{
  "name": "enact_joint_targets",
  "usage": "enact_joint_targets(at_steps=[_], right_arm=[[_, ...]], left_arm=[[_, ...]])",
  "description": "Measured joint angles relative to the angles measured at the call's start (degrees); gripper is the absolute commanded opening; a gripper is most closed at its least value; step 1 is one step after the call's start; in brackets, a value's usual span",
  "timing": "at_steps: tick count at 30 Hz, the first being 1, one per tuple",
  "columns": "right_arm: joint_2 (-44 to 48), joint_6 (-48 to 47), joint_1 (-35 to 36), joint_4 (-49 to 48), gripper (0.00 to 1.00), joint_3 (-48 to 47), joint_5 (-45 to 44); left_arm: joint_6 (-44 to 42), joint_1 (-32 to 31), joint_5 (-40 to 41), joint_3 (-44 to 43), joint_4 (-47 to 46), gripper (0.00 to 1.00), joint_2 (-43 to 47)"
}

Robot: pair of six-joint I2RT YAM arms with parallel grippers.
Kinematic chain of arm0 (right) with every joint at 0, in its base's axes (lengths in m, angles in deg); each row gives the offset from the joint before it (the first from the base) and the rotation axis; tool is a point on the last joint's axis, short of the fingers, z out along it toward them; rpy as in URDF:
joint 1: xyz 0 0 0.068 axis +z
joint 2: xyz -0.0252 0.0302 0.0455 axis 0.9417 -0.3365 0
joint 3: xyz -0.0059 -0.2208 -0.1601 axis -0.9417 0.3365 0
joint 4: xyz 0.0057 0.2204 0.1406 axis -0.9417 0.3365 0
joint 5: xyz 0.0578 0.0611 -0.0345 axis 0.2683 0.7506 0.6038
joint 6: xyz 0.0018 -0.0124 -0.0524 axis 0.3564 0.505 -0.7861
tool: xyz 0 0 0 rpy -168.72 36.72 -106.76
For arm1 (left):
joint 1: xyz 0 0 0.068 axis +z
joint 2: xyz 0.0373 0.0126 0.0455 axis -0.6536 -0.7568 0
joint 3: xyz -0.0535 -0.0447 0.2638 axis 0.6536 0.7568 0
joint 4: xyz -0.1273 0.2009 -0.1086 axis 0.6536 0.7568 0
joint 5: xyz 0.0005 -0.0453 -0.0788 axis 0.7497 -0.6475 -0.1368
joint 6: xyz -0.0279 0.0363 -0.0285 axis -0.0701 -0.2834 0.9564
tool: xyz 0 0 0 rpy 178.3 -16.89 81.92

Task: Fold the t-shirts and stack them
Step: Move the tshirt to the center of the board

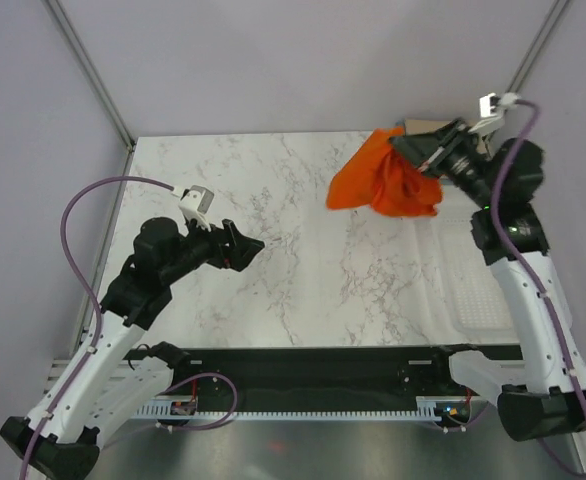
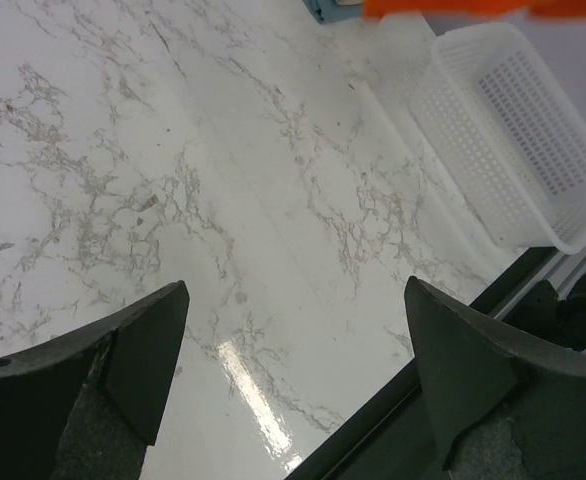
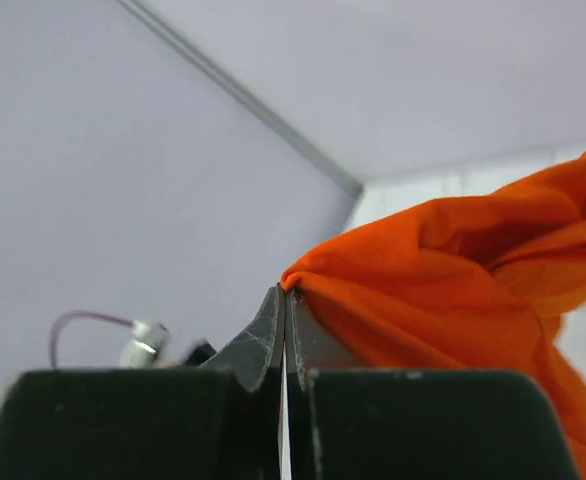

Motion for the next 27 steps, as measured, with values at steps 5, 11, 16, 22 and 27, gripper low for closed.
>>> enact_joint_targets(at_steps=[5,11,16,22,27], right_arm=[[-8.3,-6.0,14.4,9.1,0.0,14.6,-5.8],[-14.7,-8.8,20.1,18.7,0.03,17.3,-12.0],[-18.9,-11.2,20.1,17.9,0.28,12.6,-14.5],[-26.6,-16.8,20.1,19.2,0.5,8.1,-20.5],[-21.4,-18.2,20.1,23.6,0.5,9.7,-27.7]], left_arm=[[1.4,0.0,0.2,0.0,1.6,0.96,1.2],[3.1,0.0,-0.8,0.3,5.1,0.95,0.7],[4.4,0.0,-3.1,1.5,6.1,0.94,-2.1],[5.9,-0.3,-5.3,3.6,6.4,0.93,-9.0],[7.0,-1.7,-5.0,4.9,6.1,0.91,-13.0]])
